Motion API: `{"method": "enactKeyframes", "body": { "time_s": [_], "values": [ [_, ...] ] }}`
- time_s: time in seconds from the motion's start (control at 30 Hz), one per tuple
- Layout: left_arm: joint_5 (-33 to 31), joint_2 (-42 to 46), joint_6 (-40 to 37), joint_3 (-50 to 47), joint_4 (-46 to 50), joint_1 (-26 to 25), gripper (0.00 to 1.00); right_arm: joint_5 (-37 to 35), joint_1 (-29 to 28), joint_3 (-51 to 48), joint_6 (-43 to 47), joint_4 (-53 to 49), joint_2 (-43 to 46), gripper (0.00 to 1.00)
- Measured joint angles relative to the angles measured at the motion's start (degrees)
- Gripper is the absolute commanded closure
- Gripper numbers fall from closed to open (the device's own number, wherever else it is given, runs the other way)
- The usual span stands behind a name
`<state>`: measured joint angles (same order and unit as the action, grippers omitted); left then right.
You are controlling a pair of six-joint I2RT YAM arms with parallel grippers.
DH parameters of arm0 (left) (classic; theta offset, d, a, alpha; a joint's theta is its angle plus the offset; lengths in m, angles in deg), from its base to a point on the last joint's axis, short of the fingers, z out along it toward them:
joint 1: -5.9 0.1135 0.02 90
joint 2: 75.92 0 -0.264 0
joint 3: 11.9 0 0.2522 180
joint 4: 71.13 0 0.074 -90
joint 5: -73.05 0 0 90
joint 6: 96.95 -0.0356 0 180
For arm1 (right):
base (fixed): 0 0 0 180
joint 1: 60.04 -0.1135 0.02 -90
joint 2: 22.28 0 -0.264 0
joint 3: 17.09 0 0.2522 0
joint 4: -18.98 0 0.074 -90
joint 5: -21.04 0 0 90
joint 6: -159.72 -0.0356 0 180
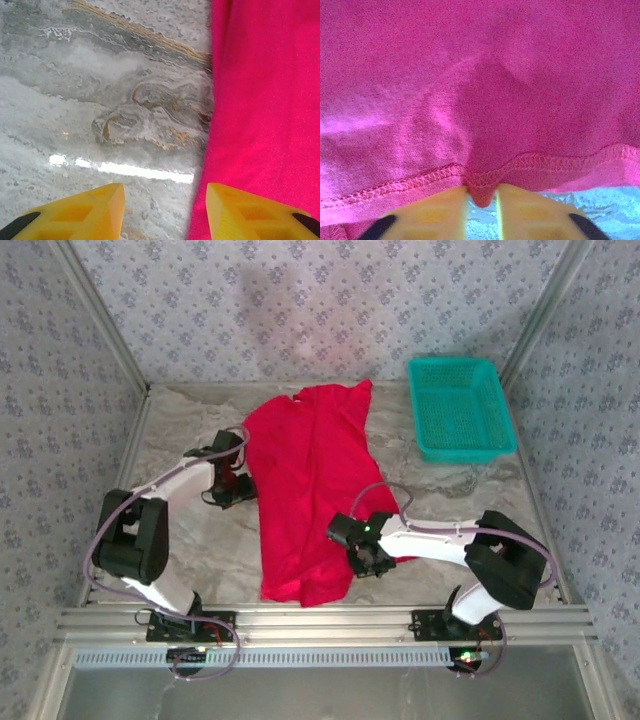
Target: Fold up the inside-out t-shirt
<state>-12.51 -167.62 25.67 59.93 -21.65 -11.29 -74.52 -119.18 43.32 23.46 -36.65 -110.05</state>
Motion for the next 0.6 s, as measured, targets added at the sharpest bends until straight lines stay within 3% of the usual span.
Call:
{"method": "enactKeyframes", "body": {
  "time_s": [0.23,0.47,0.6],
  "values": [
    [-2.5,4.3,0.0,-0.5,0.5,-5.4,0.55,-1.1,0.0,0.4,-0.9,-0.4,0.0,1.0],
    [-4.7,7.0,-0.2,-2.3,0.0,-11.1,0.55,-2.0,0.0,2.7,-0.9,-3.1,0.3,1.0],
    [-5.4,11.0,-2.1,-5.4,-1.7,-14.7,0.45,-3.1,0.0,5.2,-0.6,-5.8,3.0,1.0]
  ]
}}
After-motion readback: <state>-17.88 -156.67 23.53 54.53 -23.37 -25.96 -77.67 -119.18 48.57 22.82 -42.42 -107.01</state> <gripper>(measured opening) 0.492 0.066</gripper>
